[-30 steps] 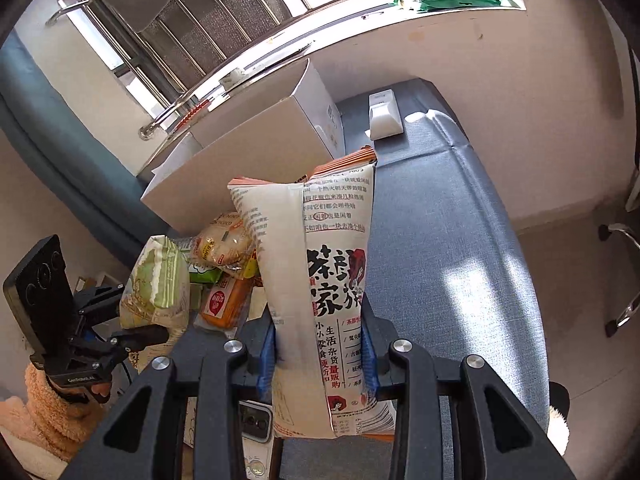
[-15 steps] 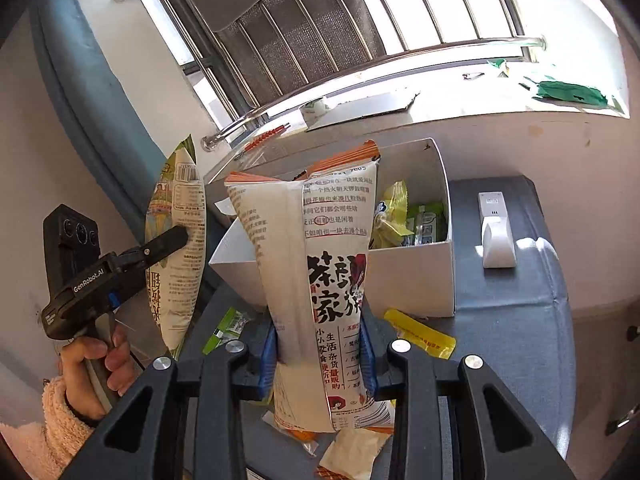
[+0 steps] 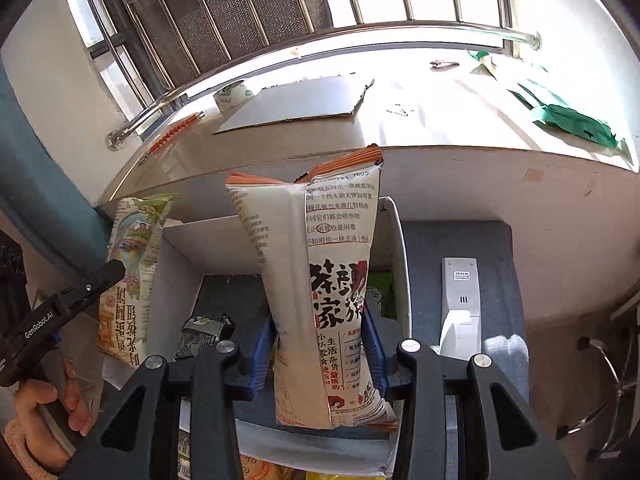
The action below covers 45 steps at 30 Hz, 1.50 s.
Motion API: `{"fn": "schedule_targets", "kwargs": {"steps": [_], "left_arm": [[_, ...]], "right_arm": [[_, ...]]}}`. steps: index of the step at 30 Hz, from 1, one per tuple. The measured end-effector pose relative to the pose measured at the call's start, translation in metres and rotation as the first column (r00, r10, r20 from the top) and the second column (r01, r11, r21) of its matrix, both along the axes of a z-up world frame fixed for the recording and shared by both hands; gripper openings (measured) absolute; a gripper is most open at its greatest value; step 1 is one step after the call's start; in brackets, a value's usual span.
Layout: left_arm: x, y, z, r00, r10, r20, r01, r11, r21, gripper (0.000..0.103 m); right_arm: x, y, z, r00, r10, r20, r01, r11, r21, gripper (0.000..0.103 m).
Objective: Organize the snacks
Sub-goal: 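Lower both bags into the white box and open both tools, then move both tools back over the remaining snacks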
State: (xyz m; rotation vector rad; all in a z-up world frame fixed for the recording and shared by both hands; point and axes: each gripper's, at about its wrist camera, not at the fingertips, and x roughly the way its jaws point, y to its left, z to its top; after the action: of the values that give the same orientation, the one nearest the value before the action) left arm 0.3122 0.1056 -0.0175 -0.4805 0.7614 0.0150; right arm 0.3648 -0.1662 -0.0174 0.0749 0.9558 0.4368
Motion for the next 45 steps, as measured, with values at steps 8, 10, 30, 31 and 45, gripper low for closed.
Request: {"fn": "schedule_targets", "kwargs": {"steps": [8, 10, 30, 31, 45], "left_arm": [[-0.023, 0.008, -0.006, 1.0, -0.006, -0.025, 0.007, 0.999, 0.052, 0.103], [-0.034, 0.011, 0.0, 1.0, -0.011, -0.021, 0.012, 0.999, 0.046, 0.103], [-0.204, -0.031, -0.03, 0.981, -0.168, 0.098, 0.169, 0.986, -0.004, 0.103], [-0.214, -0.036, -0.037, 0.979, -0.178, 0.097, 0.18, 0.984, -0.013, 0.103], [-0.254, -0.063, -0.069, 0.972, -0.225, 0.066, 0.229, 0.972, -0.053, 0.103]], "right_arm": [[-0.022, -0.008, -0.001, 0.998, 0.032, 0.05, -0.032, 0.999, 0.017, 0.103], [-0.032, -0.01, 0.006, 0.997, 0.031, 0.067, -0.032, 0.999, 0.013, 0.103], [-0.233, -0.049, -0.06, 0.984, 0.134, 0.115, -0.154, 0.97, 0.188, 0.103], [-0.242, -0.052, -0.07, 0.987, 0.129, 0.098, -0.146, 0.971, 0.191, 0.103], [-0.222, -0.001, -0.09, 0.867, 0.472, 0.157, -0.461, 0.881, -0.103, 0.103]]}}
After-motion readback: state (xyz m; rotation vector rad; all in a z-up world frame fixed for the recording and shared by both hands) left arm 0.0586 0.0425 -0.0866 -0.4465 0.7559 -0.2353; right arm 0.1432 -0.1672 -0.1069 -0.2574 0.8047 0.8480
